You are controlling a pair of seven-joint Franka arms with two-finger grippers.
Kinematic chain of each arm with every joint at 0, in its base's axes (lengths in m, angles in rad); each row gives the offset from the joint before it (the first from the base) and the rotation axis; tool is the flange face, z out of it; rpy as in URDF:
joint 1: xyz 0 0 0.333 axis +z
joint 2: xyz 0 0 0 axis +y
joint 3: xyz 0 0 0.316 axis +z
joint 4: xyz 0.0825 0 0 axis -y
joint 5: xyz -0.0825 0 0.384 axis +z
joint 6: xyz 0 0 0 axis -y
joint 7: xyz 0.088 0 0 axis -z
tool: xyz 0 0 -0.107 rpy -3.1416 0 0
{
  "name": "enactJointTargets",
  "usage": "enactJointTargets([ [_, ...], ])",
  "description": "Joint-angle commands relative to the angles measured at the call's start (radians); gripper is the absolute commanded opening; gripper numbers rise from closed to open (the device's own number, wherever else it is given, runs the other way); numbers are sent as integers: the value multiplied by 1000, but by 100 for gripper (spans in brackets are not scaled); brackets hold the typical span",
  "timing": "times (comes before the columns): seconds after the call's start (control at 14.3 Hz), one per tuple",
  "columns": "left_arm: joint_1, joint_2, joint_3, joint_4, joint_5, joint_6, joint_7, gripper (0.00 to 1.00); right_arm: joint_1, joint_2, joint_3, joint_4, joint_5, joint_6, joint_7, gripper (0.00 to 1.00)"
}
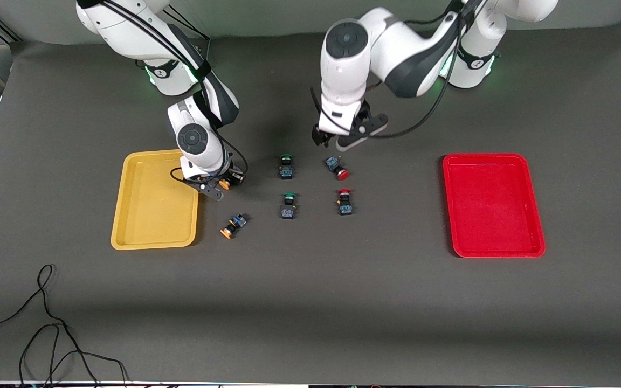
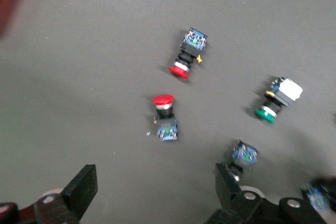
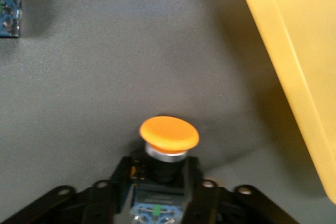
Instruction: Place red and yellow buttons in trays
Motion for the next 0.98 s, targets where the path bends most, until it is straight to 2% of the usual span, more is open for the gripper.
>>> enactJointTargets([
  [0.0, -6, 93, 11, -53, 38, 147, -26, 100, 10, -31, -4, 1, 23, -24, 16, 14],
  [0.14, -7, 152, 12, -79, 70, 228, -53, 100, 10, -90, -4, 5, 23, -70, 15, 14],
  [0.42, -9, 265, 12, -83, 162, 348, -171, 100, -4, -253, -43, 59, 23, -280, 1, 13],
  [0.63, -15, 305, 11, -80, 162, 390, -182, 98, -9, -342, -188, 73, 23, -369, -126, 13],
  [0.7, -20, 316, 11, -78, 162, 393, -187, 84, -36, -371, -219, 67, 23, -389, -161, 13],
  [0.84, -26, 328, 11, -78, 162, 393, -187, 44, -102, -400, -225, 59, 23, -420, -198, 13],
  [0.91, -26, 331, 11, -78, 162, 393, -188, 31, -131, -404, -225, 41, 23, -424, -209, 13],
])
